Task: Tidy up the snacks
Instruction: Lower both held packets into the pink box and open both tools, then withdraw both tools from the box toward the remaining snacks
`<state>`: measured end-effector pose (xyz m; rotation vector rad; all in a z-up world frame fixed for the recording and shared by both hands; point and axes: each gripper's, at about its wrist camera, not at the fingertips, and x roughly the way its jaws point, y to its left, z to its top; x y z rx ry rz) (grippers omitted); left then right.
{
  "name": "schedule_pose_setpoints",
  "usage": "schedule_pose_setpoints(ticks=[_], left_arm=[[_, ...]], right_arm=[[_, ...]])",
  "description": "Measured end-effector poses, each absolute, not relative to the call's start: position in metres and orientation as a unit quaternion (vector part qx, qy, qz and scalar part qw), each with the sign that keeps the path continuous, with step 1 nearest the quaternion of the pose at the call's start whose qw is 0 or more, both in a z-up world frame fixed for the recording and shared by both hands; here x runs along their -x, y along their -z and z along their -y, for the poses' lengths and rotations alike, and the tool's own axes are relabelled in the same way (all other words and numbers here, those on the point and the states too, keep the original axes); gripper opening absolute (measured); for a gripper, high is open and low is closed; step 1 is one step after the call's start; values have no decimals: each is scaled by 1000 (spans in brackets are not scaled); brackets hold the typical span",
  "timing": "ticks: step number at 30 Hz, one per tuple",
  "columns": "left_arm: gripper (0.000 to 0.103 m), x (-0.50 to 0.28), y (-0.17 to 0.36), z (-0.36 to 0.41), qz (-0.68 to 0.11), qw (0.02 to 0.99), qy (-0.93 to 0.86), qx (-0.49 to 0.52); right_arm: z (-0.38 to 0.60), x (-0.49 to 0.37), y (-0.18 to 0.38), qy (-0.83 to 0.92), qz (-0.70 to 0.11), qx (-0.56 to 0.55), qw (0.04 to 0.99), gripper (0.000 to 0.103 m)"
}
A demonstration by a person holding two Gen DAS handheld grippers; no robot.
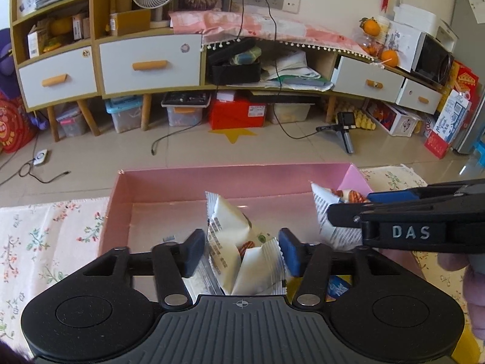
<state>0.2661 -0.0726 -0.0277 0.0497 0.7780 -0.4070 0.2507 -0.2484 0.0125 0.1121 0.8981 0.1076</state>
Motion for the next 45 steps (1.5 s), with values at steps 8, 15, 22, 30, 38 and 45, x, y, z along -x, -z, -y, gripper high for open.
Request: schedule_pose_setpoints(ticks=[8,15,22,30,38,45], left_arm=[[92,-252,13,66,-361,907,215,-29],[96,-228,-3,63,-354,908,223,-36],[98,-196,-19,56,-342,912,220,-49],[100,-155,-29,47,-345,911,222,-48],[100,-121,-30,37,-356,906,224,-53],[101,-93,-29,23,-361,905,219,-57]], right_arm=[[252,-246,-25,-54,-423,-57,903,72],[248,-232,-43,-56,-412,-35,909,85],[249,-211,-59,-58,-406,-33,912,91],[246,-180,-72,-61,-409,-19,910,96],[235,-145,-77,-71,-409,18,910,99],[222,-121,-78,-85,-408,38,908,101]])
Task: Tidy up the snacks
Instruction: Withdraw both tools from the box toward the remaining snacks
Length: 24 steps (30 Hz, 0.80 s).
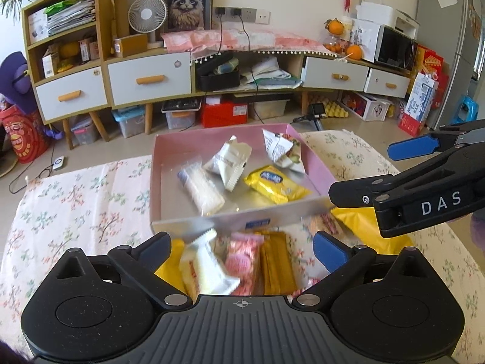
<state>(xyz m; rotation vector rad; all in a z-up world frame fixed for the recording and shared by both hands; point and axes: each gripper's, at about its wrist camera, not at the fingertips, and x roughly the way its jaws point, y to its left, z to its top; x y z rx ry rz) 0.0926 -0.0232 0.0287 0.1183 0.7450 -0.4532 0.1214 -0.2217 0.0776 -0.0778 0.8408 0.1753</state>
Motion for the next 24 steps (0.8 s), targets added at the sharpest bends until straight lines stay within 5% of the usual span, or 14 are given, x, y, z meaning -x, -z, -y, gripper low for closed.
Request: schedule_pose_setpoints(ticks=[24], left_arm=[[101,-42,7,-44,-373,908,182,-60]], right_arm=[[201,-57,-48,-125,-378,44,916,103]])
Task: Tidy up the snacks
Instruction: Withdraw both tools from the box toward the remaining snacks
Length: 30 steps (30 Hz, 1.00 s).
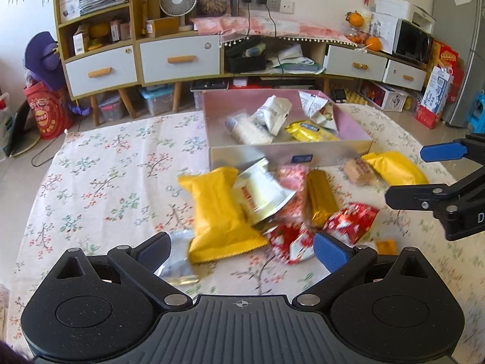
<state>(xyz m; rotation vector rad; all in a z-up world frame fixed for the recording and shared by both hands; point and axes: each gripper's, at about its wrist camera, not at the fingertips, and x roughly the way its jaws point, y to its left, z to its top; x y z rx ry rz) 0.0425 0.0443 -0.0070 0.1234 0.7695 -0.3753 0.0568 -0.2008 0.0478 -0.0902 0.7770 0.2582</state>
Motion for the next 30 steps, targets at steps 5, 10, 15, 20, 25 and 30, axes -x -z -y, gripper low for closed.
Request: schedule_pose_setpoints(ticks=[5,10,15,20,25,30], left_arm=[[101,-34,21,-59,-369,906,193,-77],[101,-28,37,-75,-365,907,196,-81],[101,-32,52,-90,-355,910,194,-89],[101,-46,65,-101,-359,913,179,-75],[100,-60,73,-98,-359,915,172,-72],[94,-69,72,-95,-358,916,169,-65]], right_arm=[[197,-45,-34,-146,-379,54,912,103],[190,-31,-18,-178,-387,72,902,103],[184,-22,2,-211,-406,93,884,103],[183,-16,13,-219,-416,107,876,103],[186,-16,15,-223,-420,85,876,103],[186,-15,17,-230,-415,79,877,103]])
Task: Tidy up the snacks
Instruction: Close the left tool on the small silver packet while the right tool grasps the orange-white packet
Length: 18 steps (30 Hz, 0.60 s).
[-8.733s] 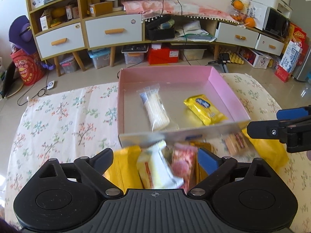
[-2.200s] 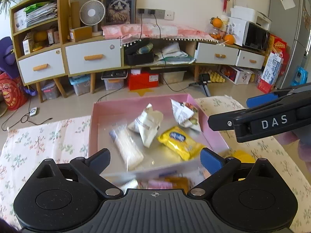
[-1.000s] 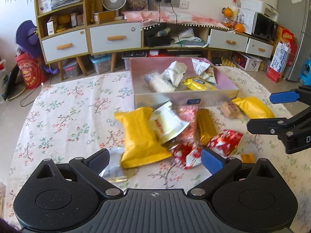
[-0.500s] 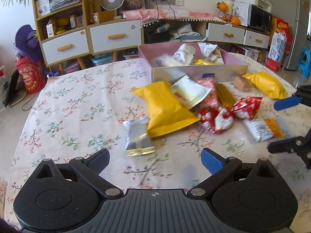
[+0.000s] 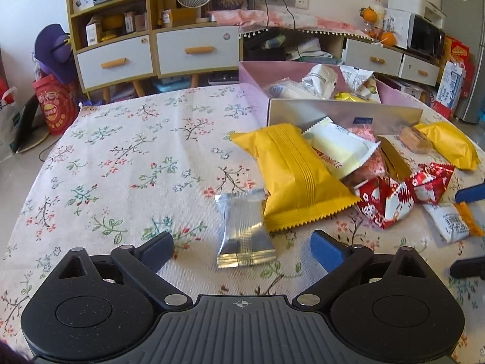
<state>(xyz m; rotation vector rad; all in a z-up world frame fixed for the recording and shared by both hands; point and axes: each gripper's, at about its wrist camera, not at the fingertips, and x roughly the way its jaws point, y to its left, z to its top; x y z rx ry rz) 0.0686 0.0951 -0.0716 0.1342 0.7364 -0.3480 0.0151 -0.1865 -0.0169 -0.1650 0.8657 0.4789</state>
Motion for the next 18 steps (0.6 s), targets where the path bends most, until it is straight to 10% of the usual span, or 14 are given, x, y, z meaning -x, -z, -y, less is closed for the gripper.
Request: schedule_pose_setpoints(ticks=[11,18], left_arm=[[43,-68,63,-92,-359,912,183,-75],[33,-69,59,-96,-377,906,174,-78]], right_arm=[[181,-21,18,-236,-413,86,875,102],[179,-19,15,-244,-414,91,872,94]])
